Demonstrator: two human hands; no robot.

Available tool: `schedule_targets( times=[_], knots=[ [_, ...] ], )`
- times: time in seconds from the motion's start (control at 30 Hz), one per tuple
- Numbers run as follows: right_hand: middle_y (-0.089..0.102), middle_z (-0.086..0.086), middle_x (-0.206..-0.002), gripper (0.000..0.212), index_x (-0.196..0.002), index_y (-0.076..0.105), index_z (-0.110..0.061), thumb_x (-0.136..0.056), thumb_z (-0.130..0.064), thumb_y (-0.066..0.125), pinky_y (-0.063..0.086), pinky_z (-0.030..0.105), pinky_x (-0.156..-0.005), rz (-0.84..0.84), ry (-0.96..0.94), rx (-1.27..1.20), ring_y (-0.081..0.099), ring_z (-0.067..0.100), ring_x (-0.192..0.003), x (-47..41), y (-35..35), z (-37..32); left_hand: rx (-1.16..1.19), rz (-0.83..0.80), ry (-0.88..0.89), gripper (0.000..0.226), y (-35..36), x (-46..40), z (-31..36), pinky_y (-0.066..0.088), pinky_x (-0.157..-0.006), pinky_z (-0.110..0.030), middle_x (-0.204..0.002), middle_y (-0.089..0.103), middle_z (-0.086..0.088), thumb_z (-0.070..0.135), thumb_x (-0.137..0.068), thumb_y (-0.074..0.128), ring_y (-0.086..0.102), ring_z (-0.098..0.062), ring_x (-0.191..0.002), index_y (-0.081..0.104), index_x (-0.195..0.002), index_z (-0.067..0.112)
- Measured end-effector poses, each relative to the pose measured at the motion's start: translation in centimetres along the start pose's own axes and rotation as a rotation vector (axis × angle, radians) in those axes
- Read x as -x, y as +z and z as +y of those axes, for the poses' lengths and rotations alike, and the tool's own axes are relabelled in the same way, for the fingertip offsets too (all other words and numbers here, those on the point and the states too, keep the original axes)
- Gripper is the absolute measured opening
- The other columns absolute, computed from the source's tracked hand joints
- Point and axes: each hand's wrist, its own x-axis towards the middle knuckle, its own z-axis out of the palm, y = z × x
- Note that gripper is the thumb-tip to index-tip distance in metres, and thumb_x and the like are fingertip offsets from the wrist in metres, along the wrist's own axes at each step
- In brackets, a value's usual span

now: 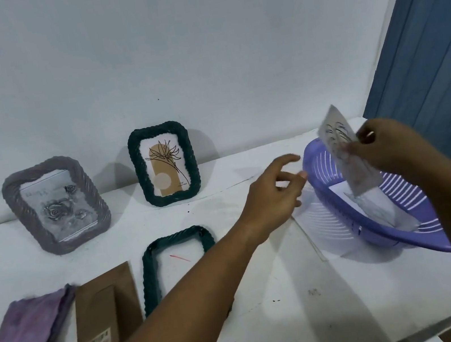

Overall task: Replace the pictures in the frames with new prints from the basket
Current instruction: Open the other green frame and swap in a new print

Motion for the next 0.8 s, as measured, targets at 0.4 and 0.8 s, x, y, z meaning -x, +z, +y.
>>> schedule_targets(
  times=[0.4,0.8],
  knots=[
    [0.071,0.001,-0.106,0.026,-0.110,0.067,-0.015,-0.098,-0.027,0.047,0.054,0.040,-0.087,-0.300,-0.414,-0.826,0.066,0.020,-0.099,5.6,4.3,-7.7,0.230,0.219,0.104,0.033,-4.8,0.3,2.7,0.052,-0.073,-0.014,-0.100,0.068,0.014,0.038,-0.091,0.059,0.063,0.007,-0.091,0.047,-0.121,0.044],
    [0.060,0.004,-0.081,0.030,-0.111,0.062,-0.018,-0.085,-0.005,0.066,0.051,0.029,-0.061,-0.391,-0.349,-1.000,0.062,0.016,-0.070,7.8,9.5,-9.8,0.208,0.409,-0.074,0.048,-12.0,7.3,-0.4,0.058,-0.082,-0.044,-0.109,0.070,-0.002,0.009,-0.082,0.071,0.069,-0.020,-0.096,0.053,-0.118,0.035]
  ],
)
